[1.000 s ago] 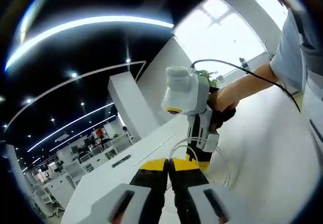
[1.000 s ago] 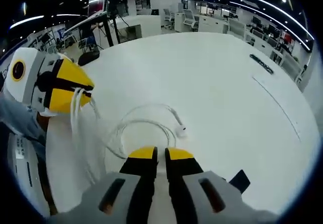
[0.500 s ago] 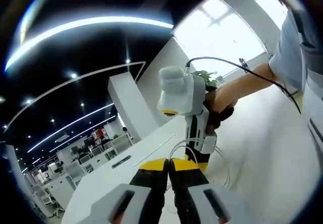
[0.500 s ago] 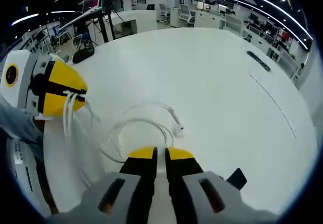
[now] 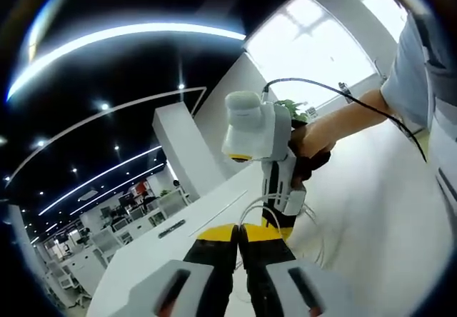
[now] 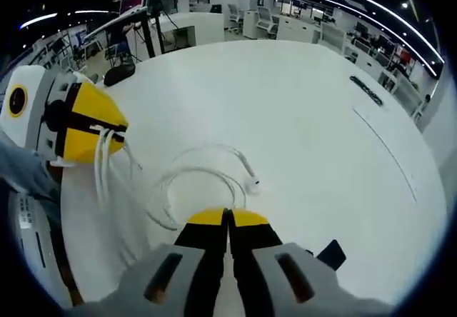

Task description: Peel open the Velcro strap on the desktop, arrange the wired earphones neatly onto it, and close the Velcro strap to secure them.

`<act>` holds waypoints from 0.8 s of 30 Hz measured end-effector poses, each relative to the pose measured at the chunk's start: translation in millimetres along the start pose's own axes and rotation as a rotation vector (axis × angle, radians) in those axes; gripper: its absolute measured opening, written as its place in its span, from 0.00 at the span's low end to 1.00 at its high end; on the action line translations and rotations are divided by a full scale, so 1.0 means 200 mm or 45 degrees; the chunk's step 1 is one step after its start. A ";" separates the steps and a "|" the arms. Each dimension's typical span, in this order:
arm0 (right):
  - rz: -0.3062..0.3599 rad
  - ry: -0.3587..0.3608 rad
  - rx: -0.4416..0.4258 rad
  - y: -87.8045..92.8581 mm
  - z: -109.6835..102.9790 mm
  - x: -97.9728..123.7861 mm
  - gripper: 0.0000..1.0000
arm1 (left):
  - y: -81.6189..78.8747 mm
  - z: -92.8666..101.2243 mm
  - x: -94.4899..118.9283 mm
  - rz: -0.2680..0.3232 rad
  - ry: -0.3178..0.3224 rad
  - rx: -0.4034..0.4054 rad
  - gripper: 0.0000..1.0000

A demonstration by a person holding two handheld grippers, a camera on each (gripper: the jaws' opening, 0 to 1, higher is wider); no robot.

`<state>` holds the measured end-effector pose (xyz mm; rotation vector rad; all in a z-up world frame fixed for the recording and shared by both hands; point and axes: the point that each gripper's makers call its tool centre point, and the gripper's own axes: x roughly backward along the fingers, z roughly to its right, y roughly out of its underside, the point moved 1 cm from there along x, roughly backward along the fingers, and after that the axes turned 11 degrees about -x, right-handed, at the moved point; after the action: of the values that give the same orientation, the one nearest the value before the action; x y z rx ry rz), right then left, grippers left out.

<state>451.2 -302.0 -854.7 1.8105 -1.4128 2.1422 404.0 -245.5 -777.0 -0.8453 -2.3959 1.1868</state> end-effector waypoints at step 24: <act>-0.028 0.037 0.042 -0.01 0.00 -0.02 0.03 | 0.00 0.00 0.00 0.000 0.000 -0.001 0.06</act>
<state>453.0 -298.4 -857.3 1.7897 -1.3529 2.1850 403.7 -245.4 -777.1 -0.8454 -2.3962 1.1862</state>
